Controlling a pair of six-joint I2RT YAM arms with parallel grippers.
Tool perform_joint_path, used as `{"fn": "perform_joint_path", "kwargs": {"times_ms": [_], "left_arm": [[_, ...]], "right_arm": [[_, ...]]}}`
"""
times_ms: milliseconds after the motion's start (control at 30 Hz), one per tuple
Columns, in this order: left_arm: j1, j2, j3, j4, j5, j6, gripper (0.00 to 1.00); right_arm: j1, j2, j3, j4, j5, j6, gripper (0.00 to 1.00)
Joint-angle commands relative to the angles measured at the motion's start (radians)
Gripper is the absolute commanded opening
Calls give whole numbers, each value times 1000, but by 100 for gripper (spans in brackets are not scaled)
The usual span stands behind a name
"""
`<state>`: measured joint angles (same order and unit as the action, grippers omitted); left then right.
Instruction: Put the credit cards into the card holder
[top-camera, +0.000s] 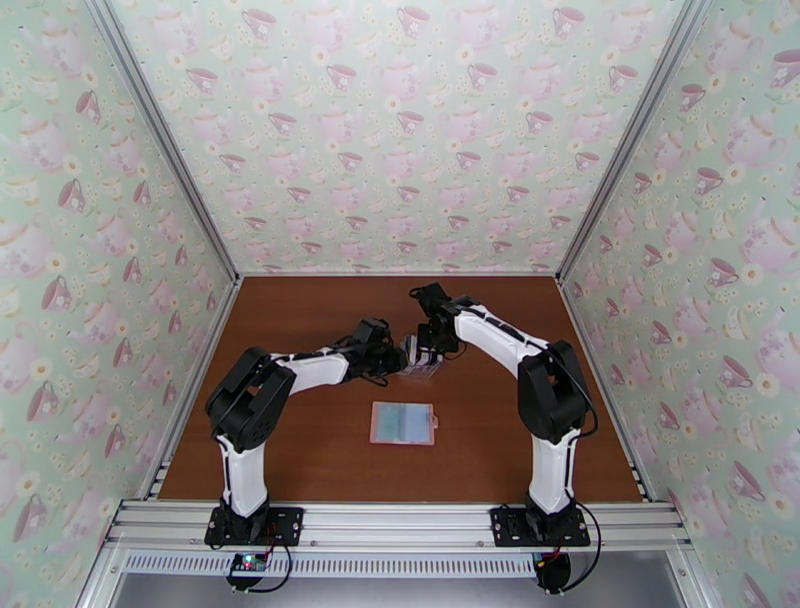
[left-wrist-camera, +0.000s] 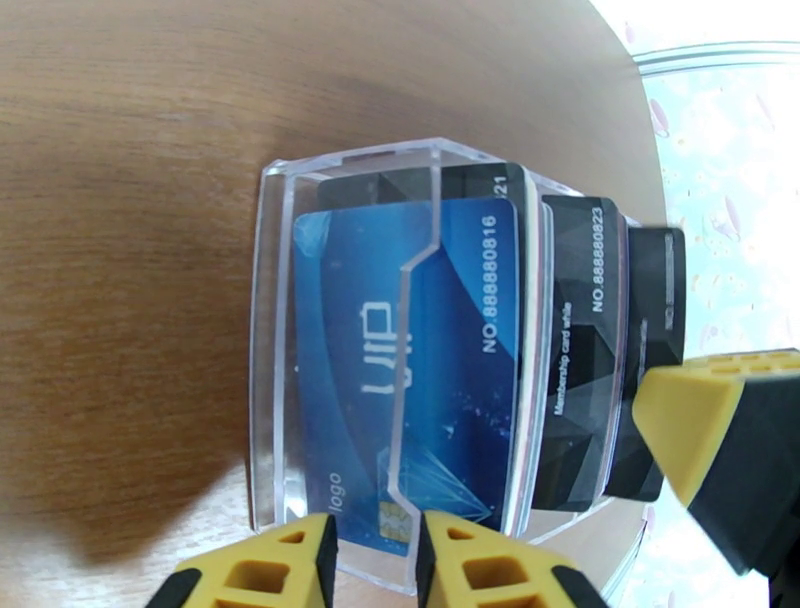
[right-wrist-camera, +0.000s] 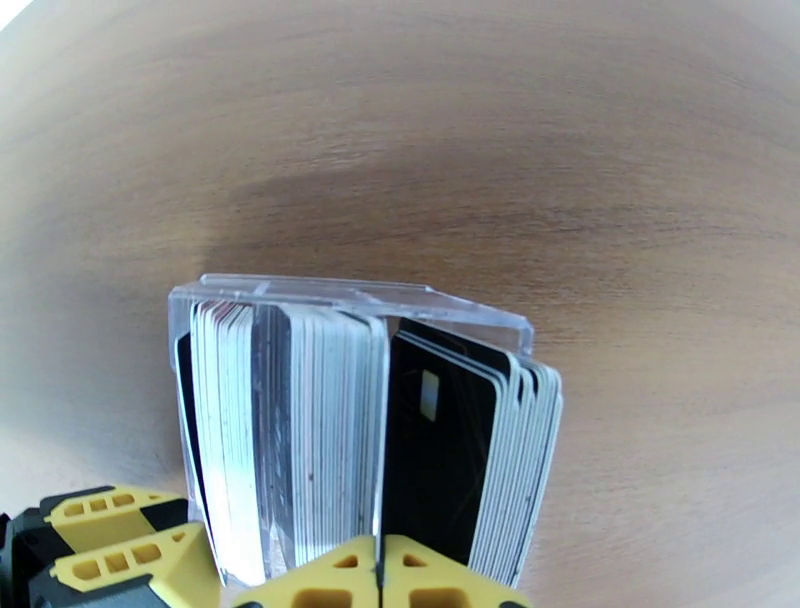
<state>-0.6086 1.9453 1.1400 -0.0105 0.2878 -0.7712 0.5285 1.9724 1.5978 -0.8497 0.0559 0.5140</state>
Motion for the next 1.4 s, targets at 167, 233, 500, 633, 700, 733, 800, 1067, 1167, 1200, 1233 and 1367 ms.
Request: {"fn": "perform_joint_path", "kwargs": {"times_ms": [167,233,500,633,700,733,800,1067,1167,1200,1233,1367], "left_arm": [[-13,-17,56,-141,-1,17,29],[-12,-20,84,-163,-5,24,29],[3,-44,177,-273,-29,74,29],[10,-76,191,-309,-52,101,29],[10,-99,184,-319,-60,112,29],[10,-112,176,-325,-65,118,29],[9,-138,155,-335,-76,129,29],[-2,-245,35,-368,-111,167,30],[-12,-279,-10,-374,-128,173,30],[-15,-288,-23,-377,-134,174,30],[-21,-298,-37,-380,-140,174,30],[-46,-335,-92,-385,-166,175,30]], "right_arm": [[-15,-75,37,0,33,13,1],[-16,-94,35,-3,37,15,0],[-15,-197,-16,-6,63,26,0],[-15,-276,-82,23,57,28,0],[-15,-331,-135,66,25,33,0],[-15,-357,-160,85,5,34,0],[-14,-400,-204,119,-39,37,0],[-2,-548,-411,319,-227,112,0],[7,-590,-495,418,-266,152,0],[11,-601,-519,448,-275,163,0],[17,-614,-544,476,-281,174,0],[41,-678,-647,593,-268,225,0]]}}
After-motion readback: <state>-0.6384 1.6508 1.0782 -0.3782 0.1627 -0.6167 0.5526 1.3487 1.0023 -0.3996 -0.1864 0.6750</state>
